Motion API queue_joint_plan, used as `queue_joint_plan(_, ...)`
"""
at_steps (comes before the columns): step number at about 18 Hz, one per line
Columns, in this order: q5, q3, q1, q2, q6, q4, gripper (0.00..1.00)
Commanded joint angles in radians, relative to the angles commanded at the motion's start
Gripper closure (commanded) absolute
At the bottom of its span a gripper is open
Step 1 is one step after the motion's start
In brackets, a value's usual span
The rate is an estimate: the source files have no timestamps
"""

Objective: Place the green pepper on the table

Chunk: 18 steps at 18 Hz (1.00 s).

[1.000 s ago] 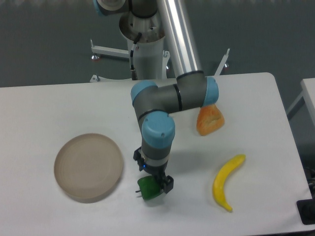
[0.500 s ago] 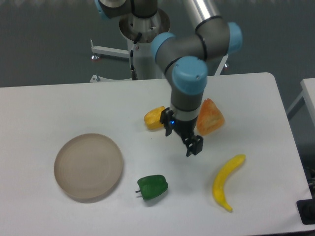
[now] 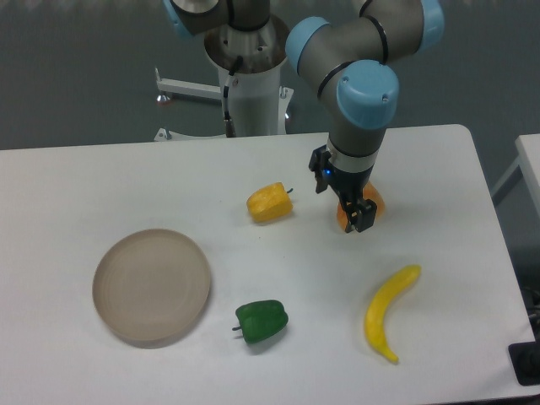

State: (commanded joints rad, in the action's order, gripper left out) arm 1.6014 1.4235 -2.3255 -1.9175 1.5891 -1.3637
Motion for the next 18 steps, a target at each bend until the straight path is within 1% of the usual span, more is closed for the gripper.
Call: queue_joint_plan(18, -0.015, -0.006, 0.002, -0.003, -0.001, 0.008, 0.00)
